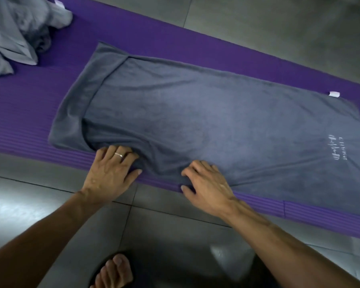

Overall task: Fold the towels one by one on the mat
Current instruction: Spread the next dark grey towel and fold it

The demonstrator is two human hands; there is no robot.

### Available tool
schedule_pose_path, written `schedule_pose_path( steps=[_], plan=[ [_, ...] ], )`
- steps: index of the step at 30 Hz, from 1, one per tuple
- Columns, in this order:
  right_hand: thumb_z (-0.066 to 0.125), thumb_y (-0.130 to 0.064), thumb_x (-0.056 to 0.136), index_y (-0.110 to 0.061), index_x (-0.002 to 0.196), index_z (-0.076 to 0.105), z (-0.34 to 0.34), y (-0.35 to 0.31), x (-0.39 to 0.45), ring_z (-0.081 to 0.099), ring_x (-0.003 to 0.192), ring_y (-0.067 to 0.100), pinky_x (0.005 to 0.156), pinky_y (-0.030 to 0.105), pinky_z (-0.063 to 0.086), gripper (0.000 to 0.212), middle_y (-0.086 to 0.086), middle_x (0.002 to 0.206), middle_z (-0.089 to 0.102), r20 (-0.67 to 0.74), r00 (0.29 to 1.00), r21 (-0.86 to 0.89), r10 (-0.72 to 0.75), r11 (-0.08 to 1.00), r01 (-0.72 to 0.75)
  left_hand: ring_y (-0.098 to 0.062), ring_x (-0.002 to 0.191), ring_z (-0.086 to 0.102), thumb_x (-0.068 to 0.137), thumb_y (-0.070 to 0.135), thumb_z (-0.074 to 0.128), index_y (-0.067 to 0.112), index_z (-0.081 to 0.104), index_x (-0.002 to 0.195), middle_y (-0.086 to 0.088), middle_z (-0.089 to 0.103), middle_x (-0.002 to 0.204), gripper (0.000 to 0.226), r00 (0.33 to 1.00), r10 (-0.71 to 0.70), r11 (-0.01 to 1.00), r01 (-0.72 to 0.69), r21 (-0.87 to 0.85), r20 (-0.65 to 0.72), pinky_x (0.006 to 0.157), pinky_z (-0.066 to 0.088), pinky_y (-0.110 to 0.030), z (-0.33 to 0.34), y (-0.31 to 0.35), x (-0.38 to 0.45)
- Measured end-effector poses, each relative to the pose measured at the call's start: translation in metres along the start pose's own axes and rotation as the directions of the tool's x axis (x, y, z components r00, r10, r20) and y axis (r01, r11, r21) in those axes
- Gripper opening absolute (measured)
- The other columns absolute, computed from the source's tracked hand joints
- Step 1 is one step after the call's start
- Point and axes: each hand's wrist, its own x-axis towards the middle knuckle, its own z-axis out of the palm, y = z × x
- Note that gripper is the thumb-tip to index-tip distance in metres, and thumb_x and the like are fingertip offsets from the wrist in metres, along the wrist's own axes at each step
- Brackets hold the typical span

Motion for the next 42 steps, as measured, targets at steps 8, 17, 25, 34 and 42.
schedule_pose_path(
  steps=[8, 17, 25, 34, 42],
  plan=[
    [0.066, -0.042, 0.078, -0.013, 0.093, 0.061, -0.002, -0.05, 0.058, 0.057, 0.092, 0.031, 0.078, 0.041, 0.045, 0.033, 0.008, 0.098, 0.056, 0.038, 0.994, -0.082, -0.107, 0.991, 0.11, -0.028, 0.073, 0.061, 0.089, 0.027, 0.04, 0.012, 0.066, 0.085, -0.007, 0.064, 0.082, 0.03, 0.983, 0.156, 0.987, -0.158, -0.008, -0.098, 0.068, 0.048, -0.038, -0.01, -0.032, 0.0],
    [0.06, -0.046, 0.085, -0.015, 0.101, 0.062, -0.031, -0.088, 0.114, 0.06, 0.098, 0.029, 0.084, 0.037, 0.044, 0.035, 0.005, 0.099, 0.063, 0.072, 0.986, 0.033, -0.151, 0.988, 0.149, -0.032, 0.117, 0.047, 0.072, 0.034, 0.078, 0.014, 0.054, 0.12, -0.01, 0.054, 0.122, 0.057, 0.948, -0.252, 0.967, 0.238, -0.093, -0.194, 0.094, 0.038, -0.048, -0.01, -0.061, -0.044],
    [0.051, -0.028, 0.095, -0.014, 0.109, 0.059, -0.027, -0.122, 0.188, 0.056, 0.105, 0.031, 0.085, 0.04, 0.044, 0.021, 0.007, 0.11, 0.058, 0.074, 0.954, 0.145, -0.29, 0.95, 0.277, -0.027, 0.125, 0.043, 0.061, 0.072, 0.07, 0.016, 0.04, 0.136, -0.007, 0.047, 0.134, 0.097, 0.65, -0.738, 0.4, 0.64, -0.656, 0.184, 0.103, 0.043, -0.047, -0.028, -0.103, -0.029],
    [0.061, -0.01, 0.081, -0.009, 0.1, 0.066, -0.009, -0.159, 0.288, 0.058, 0.081, 0.035, 0.066, 0.047, 0.052, 0.02, 0.014, 0.097, 0.055, -0.017, 0.794, -0.083, -0.608, 0.792, 0.605, -0.013, 0.07, 0.054, 0.095, 0.026, 0.056, 0.016, 0.055, 0.094, 0.005, 0.059, 0.078, 0.01, 0.531, -0.79, 0.157, 0.657, -0.737, 0.306, 0.061, 0.043, -0.024, -0.04, -0.126, -0.023],
    [0.048, -0.02, 0.083, -0.011, 0.095, 0.066, -0.024, -0.119, 0.281, 0.058, 0.082, 0.032, 0.07, 0.043, 0.051, 0.024, 0.01, 0.09, 0.059, -0.033, 0.703, -0.025, -0.71, 0.704, 0.71, -0.022, 0.071, 0.061, 0.093, 0.042, 0.054, 0.015, 0.063, 0.074, 0.0, 0.063, 0.069, 0.034, 0.477, -0.845, 0.343, 0.83, -0.44, 0.241, 0.068, 0.051, -0.035, -0.038, -0.128, -0.052]
  ],
)
